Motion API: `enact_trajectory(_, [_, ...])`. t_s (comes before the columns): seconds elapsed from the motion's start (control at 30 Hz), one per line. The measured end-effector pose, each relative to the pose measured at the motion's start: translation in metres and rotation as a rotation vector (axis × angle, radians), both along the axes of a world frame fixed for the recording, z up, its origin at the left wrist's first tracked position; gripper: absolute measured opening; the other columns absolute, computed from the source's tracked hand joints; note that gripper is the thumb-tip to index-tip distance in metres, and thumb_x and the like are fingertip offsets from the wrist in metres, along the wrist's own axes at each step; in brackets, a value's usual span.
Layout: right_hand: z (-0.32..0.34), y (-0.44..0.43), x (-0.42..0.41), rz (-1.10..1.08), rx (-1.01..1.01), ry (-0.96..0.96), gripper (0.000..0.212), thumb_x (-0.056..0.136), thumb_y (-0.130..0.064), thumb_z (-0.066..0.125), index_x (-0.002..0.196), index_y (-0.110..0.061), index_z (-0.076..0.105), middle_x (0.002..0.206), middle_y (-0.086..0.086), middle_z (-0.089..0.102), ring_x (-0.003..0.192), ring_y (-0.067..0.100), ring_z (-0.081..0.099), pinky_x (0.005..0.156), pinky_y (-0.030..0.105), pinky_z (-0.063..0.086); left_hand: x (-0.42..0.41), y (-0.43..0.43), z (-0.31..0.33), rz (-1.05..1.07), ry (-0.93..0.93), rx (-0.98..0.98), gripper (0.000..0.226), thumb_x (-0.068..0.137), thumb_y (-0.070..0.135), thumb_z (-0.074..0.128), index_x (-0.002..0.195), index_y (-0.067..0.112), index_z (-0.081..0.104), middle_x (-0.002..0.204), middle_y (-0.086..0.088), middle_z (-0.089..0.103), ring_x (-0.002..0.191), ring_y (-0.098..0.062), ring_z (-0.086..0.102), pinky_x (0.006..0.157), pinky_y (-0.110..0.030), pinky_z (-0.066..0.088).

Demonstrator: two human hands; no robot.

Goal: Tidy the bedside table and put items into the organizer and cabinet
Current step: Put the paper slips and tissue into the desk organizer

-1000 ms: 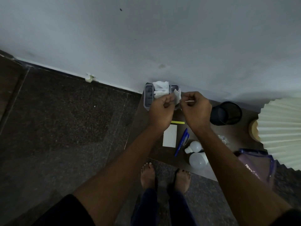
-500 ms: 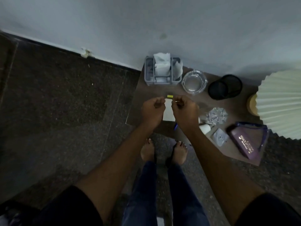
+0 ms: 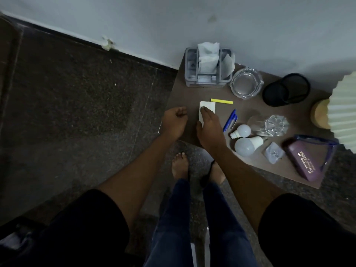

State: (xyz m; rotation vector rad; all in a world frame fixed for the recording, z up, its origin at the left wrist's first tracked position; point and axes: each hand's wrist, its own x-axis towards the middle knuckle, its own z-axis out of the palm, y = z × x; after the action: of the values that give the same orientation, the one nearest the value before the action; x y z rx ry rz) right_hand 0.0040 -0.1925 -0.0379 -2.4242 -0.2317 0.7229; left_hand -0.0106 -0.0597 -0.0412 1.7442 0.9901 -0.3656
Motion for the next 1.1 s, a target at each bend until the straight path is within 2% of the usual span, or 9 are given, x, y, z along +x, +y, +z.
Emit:
enact_trajectory(0.33, [-0.008, 0.056, 0.001, 0.166, 0.071, -0.011, 0.05, 0.099, -0.001, 0.049, 0.148, 0.002, 0.042, 0.154, 0.018, 0.043, 0.143, 0.031, 0.037, 0.118, 0.028, 0.021, -0.006, 0.044, 0.0, 0.094, -0.024, 0.077, 0.031, 0.091, 0.001, 0.06, 0.121, 0.004, 0.067, 0.119, -0.012, 0.07, 0.11, -0.024, 0.066, 0.097, -0.036, 0.054])
enact_trajectory(0.5, [-0.01, 0.072, 0.0, 0.178, 0.123, 0.048, 0.049, 0.102, -0.004, 0.048, 0.15, -0.001, 0.04, 0.155, 0.016, 0.041, 0.145, 0.027, 0.036, 0.119, 0.026, 0.019, -0.008, 0.06, -0.008, 0.156, 0.015, 0.007, 0.027, 0.094, 0.01, 0.063, 0.12, 0.009, 0.068, 0.112, -0.002, 0.07, 0.096, -0.014, 0.066, 0.063, -0.011, 0.052])
enact_trajectory(0.53, [-0.01, 0.074, 0.0, 0.184, 0.132, 0.05, 0.048, 0.102, -0.004, 0.047, 0.149, -0.001, 0.041, 0.155, 0.015, 0.041, 0.145, 0.026, 0.036, 0.119, 0.026, 0.019, -0.008, 0.062, -0.011, 0.161, 0.032, -0.017, 0.028, 0.094, 0.012, 0.063, 0.121, 0.009, 0.069, 0.114, -0.002, 0.071, 0.097, -0.014, 0.067, 0.067, -0.014, 0.056])
enact_trajectory(0.6, [-0.01, 0.078, 0.001, 0.201, 0.155, 0.052, 0.046, 0.102, -0.003, 0.047, 0.148, -0.001, 0.044, 0.153, 0.016, 0.044, 0.143, 0.026, 0.039, 0.119, 0.026, 0.021, -0.006, 0.067, -0.015, 0.173, 0.075, -0.086, 0.03, 0.095, 0.014, 0.063, 0.124, 0.007, 0.07, 0.119, -0.009, 0.073, 0.103, -0.022, 0.071, 0.086, -0.035, 0.061])
enact_trajectory(0.7, [-0.009, 0.082, 0.004, 0.199, 0.179, 0.057, 0.043, 0.101, -0.001, 0.046, 0.145, -0.001, 0.048, 0.149, 0.016, 0.05, 0.138, 0.026, 0.046, 0.118, 0.028, 0.028, -0.004, 0.071, -0.018, 0.244, 0.113, -0.181, 0.028, 0.095, 0.014, 0.065, 0.12, 0.002, 0.07, 0.115, -0.018, 0.073, 0.103, -0.031, 0.072, 0.093, -0.049, 0.059])
enact_trajectory(0.83, [-0.009, 0.082, 0.006, 0.106, 0.21, 0.076, 0.041, 0.102, -0.006, 0.049, 0.142, -0.004, 0.053, 0.143, 0.012, 0.056, 0.129, 0.023, 0.055, 0.112, 0.035, 0.043, -0.002, 0.077, -0.021, 0.269, 0.141, -0.195, 0.02, 0.094, 0.014, 0.067, 0.111, 0.005, 0.071, 0.113, -0.018, 0.073, 0.102, -0.033, 0.072, 0.092, -0.052, 0.058])
enact_trajectory(0.93, [-0.006, 0.078, 0.007, 0.026, 0.219, 0.077, 0.038, 0.101, -0.011, 0.053, 0.139, -0.006, 0.057, 0.138, 0.011, 0.06, 0.12, 0.021, 0.06, 0.102, 0.026, 0.049, -0.002, 0.077, -0.015, 0.252, 0.128, -0.155, 0.011, 0.094, 0.016, 0.067, 0.102, 0.01, 0.073, 0.111, -0.015, 0.074, 0.099, -0.031, 0.073, 0.088, -0.048, 0.06])
enact_trajectory(1.0, [-0.002, 0.076, 0.006, -0.024, 0.226, 0.075, 0.037, 0.1, -0.013, 0.055, 0.136, -0.007, 0.059, 0.133, 0.01, 0.063, 0.115, 0.02, 0.062, 0.098, 0.028, 0.051, -0.002, 0.076, -0.008, 0.251, 0.096, -0.125, 0.006, 0.093, 0.016, 0.068, 0.091, 0.017, 0.073, 0.108, -0.013, 0.075, 0.097, -0.028, 0.073, 0.085, -0.044, 0.062])
enact_trajectory(1.1, [0.006, 0.075, 0.004, -0.12, 0.248, 0.093, 0.035, 0.099, -0.012, 0.055, 0.133, -0.007, 0.062, 0.127, 0.009, 0.067, 0.112, 0.02, 0.063, 0.096, 0.03, 0.052, -0.004, 0.071, 0.003, 0.282, 0.037, -0.129, 0.011, 0.092, 0.017, 0.069, 0.098, 0.011, 0.075, 0.106, -0.011, 0.075, 0.099, -0.028, 0.073, 0.089, -0.048, 0.06])
